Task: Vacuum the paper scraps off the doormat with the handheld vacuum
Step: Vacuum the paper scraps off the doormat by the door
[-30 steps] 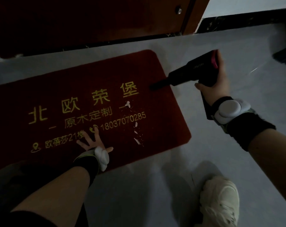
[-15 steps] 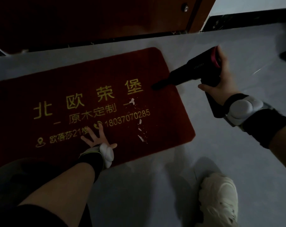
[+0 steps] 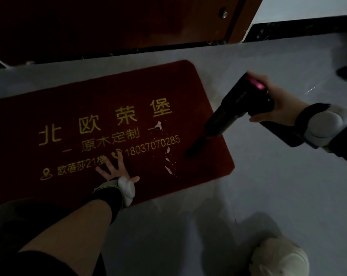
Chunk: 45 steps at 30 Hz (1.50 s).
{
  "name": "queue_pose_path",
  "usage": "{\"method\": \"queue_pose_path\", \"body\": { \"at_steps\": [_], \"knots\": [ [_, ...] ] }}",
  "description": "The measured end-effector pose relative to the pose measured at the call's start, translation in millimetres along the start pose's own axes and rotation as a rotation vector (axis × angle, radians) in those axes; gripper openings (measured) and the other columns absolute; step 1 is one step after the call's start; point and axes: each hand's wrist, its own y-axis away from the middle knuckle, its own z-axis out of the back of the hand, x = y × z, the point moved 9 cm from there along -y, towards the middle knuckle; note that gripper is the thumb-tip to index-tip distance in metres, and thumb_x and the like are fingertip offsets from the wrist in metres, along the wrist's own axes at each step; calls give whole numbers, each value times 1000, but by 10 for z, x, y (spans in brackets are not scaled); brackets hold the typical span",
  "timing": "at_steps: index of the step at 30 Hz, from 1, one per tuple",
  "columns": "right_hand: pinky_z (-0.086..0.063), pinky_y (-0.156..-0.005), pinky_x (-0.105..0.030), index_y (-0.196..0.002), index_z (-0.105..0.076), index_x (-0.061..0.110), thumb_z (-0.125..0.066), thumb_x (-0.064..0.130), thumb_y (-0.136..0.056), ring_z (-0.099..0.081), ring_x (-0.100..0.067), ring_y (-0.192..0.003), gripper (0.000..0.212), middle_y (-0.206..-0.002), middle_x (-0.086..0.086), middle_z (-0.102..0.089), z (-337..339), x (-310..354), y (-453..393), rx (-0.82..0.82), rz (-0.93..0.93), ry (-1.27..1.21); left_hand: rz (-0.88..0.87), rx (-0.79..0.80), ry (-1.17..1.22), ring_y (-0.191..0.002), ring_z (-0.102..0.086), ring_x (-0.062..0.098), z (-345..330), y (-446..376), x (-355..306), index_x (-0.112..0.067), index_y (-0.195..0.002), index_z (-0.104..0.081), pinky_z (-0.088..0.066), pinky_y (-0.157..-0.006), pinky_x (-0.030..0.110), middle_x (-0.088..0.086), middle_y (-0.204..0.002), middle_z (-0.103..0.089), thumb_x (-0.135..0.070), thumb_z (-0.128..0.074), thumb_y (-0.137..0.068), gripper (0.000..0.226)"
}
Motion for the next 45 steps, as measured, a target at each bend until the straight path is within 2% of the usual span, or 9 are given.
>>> {"method": "queue_pose_path", "body": {
  "at_steps": [7,12,15,17,26,31,36,40,45],
  "knots": [
    [-40,-97,-32,-145,-18,39,-76,-4,-72,-43,-12,-121,103,-136,11,-38,-44,18,-105,40,40,7,17,20,31,-139,19,45,-9,22,21,-33,-144,23,2,-112,59,19,-150,30,-56,-67,-76,115],
    [-40,-104,-34,-144,-17,36,-75,-5,-73,-40,-15,-127,100,-145,-5,-38,239,-132,-156,-309,17,-112,4,-1,26,-140,18,44,10,22,10,-33,-145,20,4,-113,57,19,-151,28,-56,-67,-76,114],
    [-33,-85,4,-150,-15,22,-69,-10,-77,-33,1,-119,96,-149,-3,-31,326,-198,-71,-509,-39,-188,14,-12,-5,-141,16,43,33,25,27,-32,-145,21,5,-113,56,20,-152,26,-57,-66,-77,113],
    [-27,-70,12,-152,-12,20,-65,-10,-80,-32,11,-106,94,-141,7,-32,313,-275,38,-582,-98,-203,13,-18,-19,-142,16,42,35,42,20,-31,-145,21,5,-114,55,21,-152,24,-57,-65,-77,113],
    [-31,-75,6,-151,-11,21,-69,-9,-77,-35,-1,-111,98,-133,10,-32,291,-467,269,-539,-158,-201,4,-21,24,-141,17,43,33,22,43,-34,-146,18,4,-114,56,19,-152,26,-55,-69,-75,114],
    [-40,-97,-27,-141,-19,38,-74,-9,-71,-40,-10,-118,101,-133,6,-38,356,-475,226,-336,-130,-128,6,-37,32,-141,17,44,24,6,60,-34,-146,18,4,-114,56,19,-152,27,-55,-69,-75,114],
    [-39,-91,-20,-149,-21,23,-73,-9,-72,-40,-10,-118,98,-134,4,-40,199,-363,132,-431,-127,-193,-17,-49,52,-141,17,43,15,8,36,-34,-146,18,6,-113,55,19,-152,27,-55,-69,-74,115],
    [-35,-75,3,-151,-18,18,-66,-9,-78,-37,-3,-114,91,-128,10,-38,38,-259,26,-545,-156,-304,-24,-70,48,-141,17,41,4,-6,57,-34,-146,19,5,-113,56,19,-152,27,-57,-68,-74,115],
    [-36,-77,-2,-152,-11,20,-63,-6,-83,-42,-11,-123,90,-146,-4,-38,-93,-65,-231,-545,-149,-359,-21,-68,86,-141,20,39,-13,-20,75,-39,-143,22,-4,-112,63,16,-152,29,-57,-70,-72,117]
  ]
}}
